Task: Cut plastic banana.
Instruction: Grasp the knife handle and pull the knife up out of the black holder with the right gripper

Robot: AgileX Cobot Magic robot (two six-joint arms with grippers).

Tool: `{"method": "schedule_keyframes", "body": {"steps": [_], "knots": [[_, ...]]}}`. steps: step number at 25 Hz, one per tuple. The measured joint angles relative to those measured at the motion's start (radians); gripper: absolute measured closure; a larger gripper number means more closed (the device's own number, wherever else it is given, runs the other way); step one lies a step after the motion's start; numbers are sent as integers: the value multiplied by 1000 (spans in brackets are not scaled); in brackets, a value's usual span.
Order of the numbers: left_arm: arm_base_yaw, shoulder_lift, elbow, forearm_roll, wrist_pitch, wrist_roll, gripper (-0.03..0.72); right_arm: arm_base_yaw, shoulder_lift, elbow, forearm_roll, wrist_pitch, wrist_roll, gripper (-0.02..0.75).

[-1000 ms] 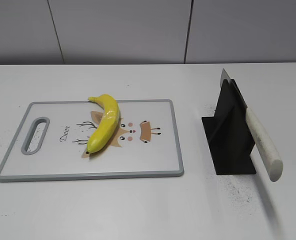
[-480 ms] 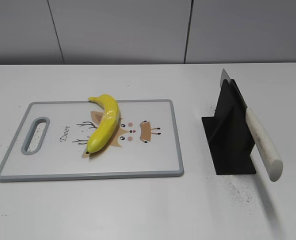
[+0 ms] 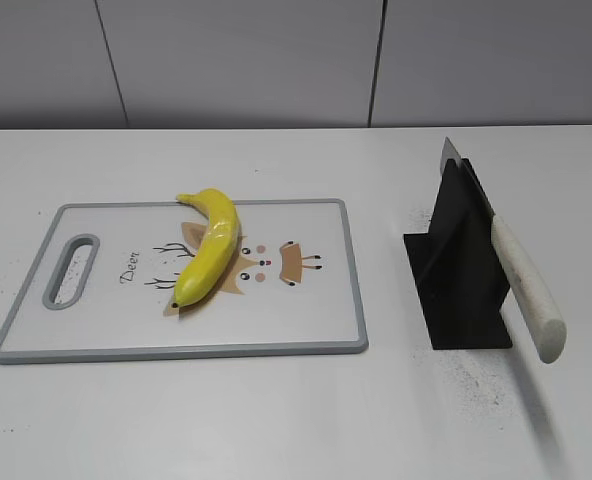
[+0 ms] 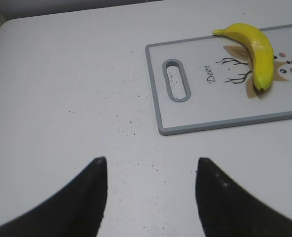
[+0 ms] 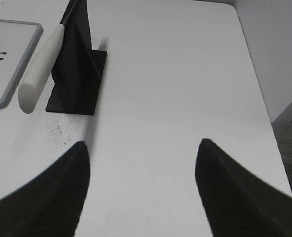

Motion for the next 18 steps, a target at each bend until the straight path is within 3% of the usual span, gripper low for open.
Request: {"method": "schedule_keyframes", "body": {"steps": [6, 13, 18], "knots": [[0, 0, 0, 0, 0, 0, 102, 0, 24, -2, 12, 0, 0, 227], [0, 0, 0, 0, 0, 0, 102, 0, 251, -97, 43, 9, 0, 224], [0, 0, 0, 0, 0, 0, 102, 0, 484, -170, 124, 62, 3, 155]]}}
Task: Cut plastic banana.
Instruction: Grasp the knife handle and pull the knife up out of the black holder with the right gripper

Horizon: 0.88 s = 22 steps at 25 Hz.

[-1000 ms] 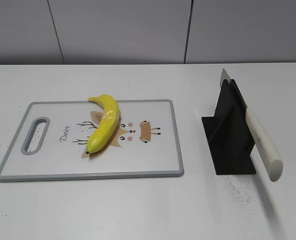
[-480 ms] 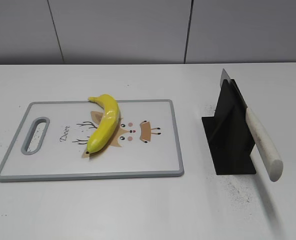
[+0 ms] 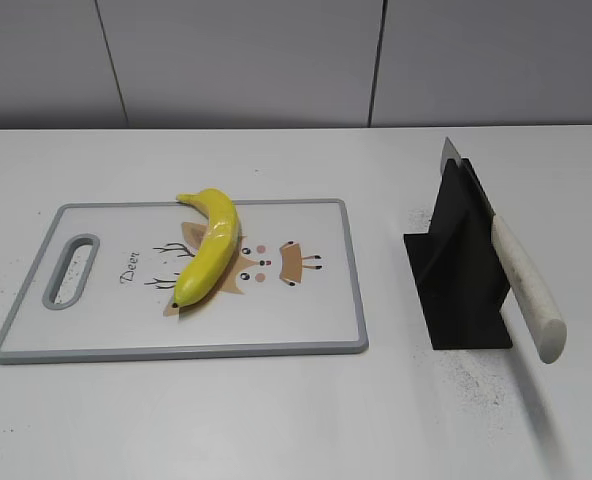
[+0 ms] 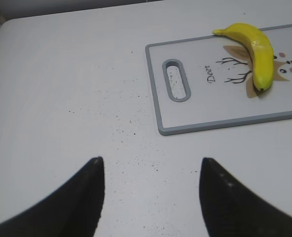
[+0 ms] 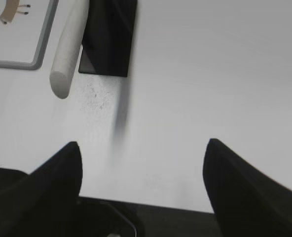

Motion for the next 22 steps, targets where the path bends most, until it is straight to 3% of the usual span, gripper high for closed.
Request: {"method": "schedule_keyframes", "body": {"steps": [9, 18, 22], "knots": [[0, 0, 0, 0, 0, 0, 102, 3, 300, -116, 12, 74, 1, 166], [0, 0, 0, 0, 0, 0, 102, 165, 559, -261, 15, 69, 32, 167], [0, 0, 0, 0, 0, 0, 102, 193, 696, -316, 36, 47, 36, 167]]}}
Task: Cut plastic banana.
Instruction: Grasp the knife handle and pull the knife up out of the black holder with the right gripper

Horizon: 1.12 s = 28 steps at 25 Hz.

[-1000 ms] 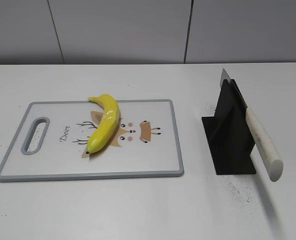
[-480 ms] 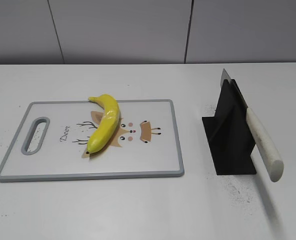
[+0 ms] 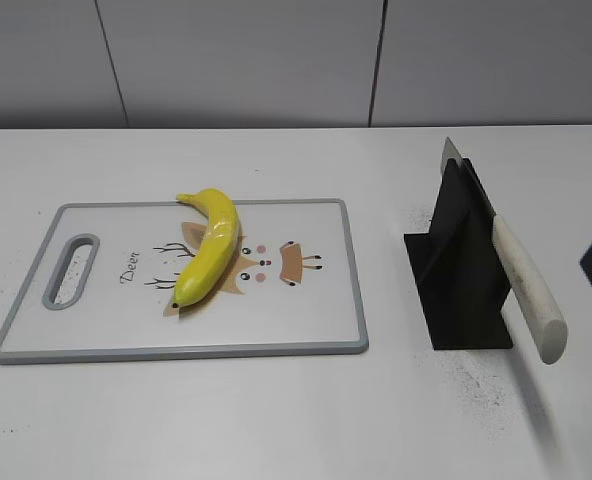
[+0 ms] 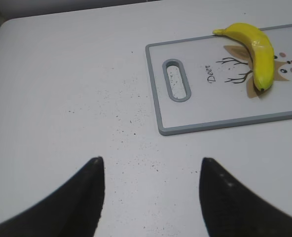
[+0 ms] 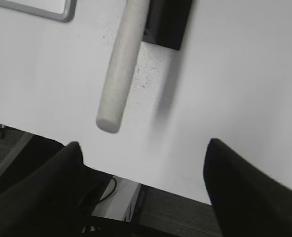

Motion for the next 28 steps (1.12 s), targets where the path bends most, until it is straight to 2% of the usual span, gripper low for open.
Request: {"method": "schedule_keyframes", "body": {"steps": [7, 15, 19, 27, 28], "knots": [[0, 0, 0, 0, 0, 0, 104, 4, 219, -46, 113, -69, 0, 169], [0, 0, 0, 0, 0, 0, 104, 59, 401, -48, 104, -136, 57, 190], [0, 0, 0, 0, 0, 0, 104, 60, 443, -48, 76, -144, 107, 268], [0, 0, 0, 0, 0, 0, 118, 60, 448, -48, 57, -136, 185, 569], [0, 0, 0, 0, 0, 0, 120, 60, 448, -48, 53, -134, 193, 574]]}}
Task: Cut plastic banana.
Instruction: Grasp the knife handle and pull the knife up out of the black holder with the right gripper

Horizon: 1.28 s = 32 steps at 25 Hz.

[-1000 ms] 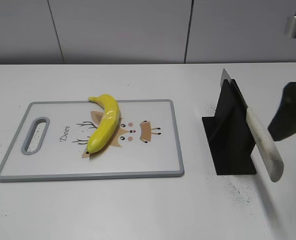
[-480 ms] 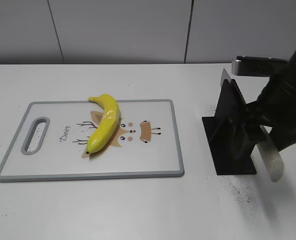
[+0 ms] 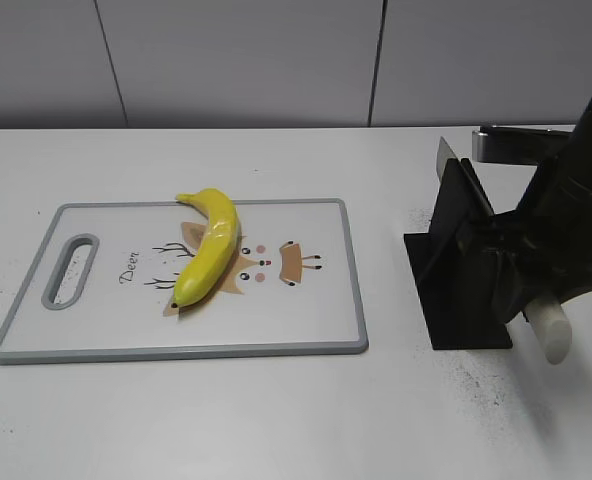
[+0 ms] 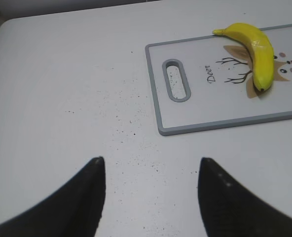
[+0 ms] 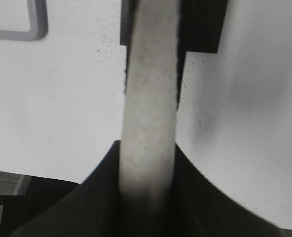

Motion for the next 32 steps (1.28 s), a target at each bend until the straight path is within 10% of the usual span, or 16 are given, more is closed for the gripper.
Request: {"method": "schedule_keyframes", "body": {"steps": [32], "knots": [[0, 0, 0, 1, 0, 0, 136, 0, -199, -238, -58, 115, 61, 577]]}}
